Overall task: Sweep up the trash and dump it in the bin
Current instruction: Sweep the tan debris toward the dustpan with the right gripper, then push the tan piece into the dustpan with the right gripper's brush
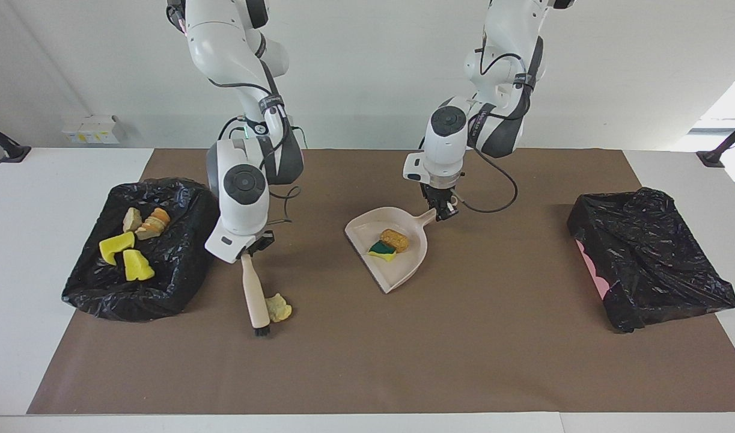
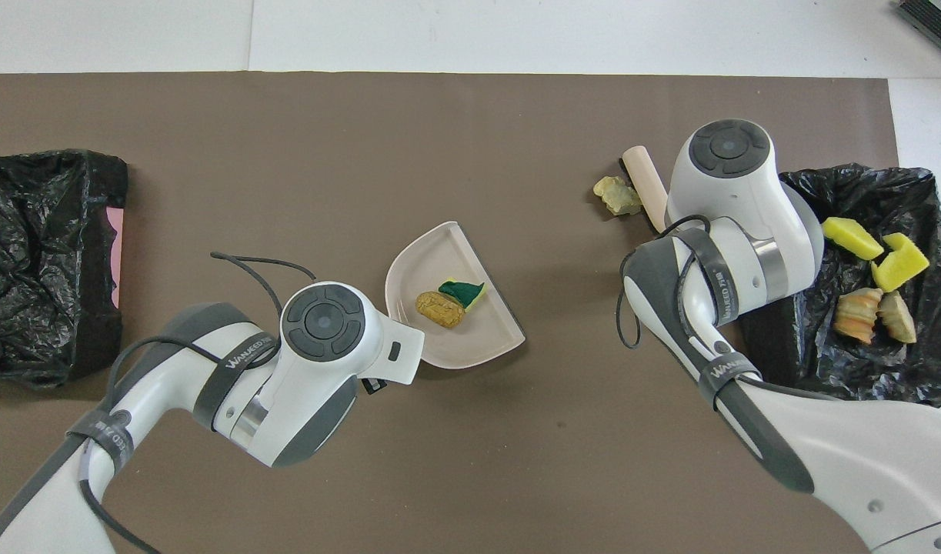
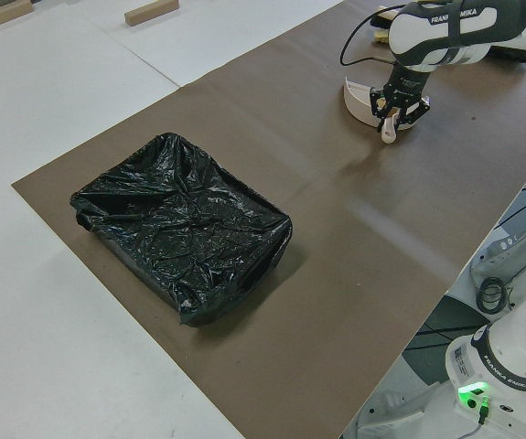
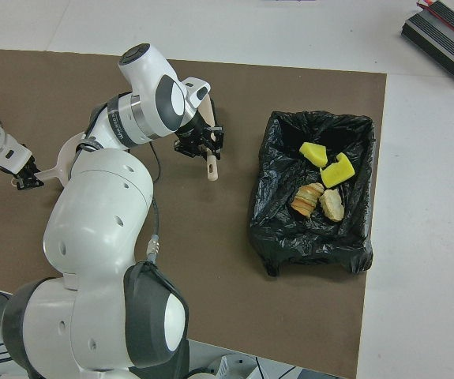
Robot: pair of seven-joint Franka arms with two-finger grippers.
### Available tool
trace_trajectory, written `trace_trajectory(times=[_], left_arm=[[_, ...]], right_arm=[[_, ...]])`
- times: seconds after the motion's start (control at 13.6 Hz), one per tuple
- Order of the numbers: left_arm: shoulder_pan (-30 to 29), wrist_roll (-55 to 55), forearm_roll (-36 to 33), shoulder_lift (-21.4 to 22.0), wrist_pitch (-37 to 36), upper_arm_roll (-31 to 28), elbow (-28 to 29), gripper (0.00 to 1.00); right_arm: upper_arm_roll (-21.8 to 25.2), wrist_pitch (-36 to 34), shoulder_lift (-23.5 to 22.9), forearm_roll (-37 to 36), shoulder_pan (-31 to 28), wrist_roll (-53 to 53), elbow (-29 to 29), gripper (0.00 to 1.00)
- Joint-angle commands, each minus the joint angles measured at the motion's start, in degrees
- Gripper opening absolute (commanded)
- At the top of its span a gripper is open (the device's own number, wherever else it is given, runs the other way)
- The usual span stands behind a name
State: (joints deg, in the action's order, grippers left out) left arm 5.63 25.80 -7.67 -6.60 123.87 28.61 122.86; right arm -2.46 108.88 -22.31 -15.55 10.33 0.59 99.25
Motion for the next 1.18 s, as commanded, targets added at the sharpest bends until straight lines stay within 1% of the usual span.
trace_trajectory(times=[0.0, 0.29, 0.59, 0.66, 0.81, 1.03, 1.1], left_arm=[[-0.09, -0.58, 0.46, 0.62, -0.82, 0.13, 0.36, 0.00], [-0.18, -0.49, 0.46, 0.71, -0.73, 0.13, 0.36, 0.00], [-0.09, -0.31, 0.46, 0.71, -0.73, 0.13, 0.36, 0.00], [-0.18, -0.23, 0.46, 0.71, -0.64, 0.13, 0.36, 0.00], [-0.18, 0.04, 0.46, 0.62, -0.56, 0.13, 0.36, 0.00], [-0.27, 0.56, 0.46, 0.62, -0.20, 0.13, 0.36, 0.00], [-0.27, 0.74, 0.46, 0.53, -0.03, 0.04, 0.36, 0.00]], right_arm=[[-0.87, 2.30, 1.12, 2.00, 1.97, 1.70, 3.31, 0.00], [-2.11, 1.43, 2.88, 7.54, 7.24, 0.99, 5.60, 0.00], [-2.55, 2.13, 6.48, 11.67, 14.18, -1.47, 10.43, 0.00], [-2.55, 2.04, 6.66, 12.20, 14.37, -1.56, 10.62, 0.00], [-2.46, 1.95, 6.58, 15.70, 14.46, -1.64, 10.09, 0.00], [-2.46, 1.34, 6.66, 15.98, 11.75, -1.03, 10.00, 0.00], [-2.55, 0.99, 7.27, 16.42, 12.43, -2.42, 10.52, 0.00]])
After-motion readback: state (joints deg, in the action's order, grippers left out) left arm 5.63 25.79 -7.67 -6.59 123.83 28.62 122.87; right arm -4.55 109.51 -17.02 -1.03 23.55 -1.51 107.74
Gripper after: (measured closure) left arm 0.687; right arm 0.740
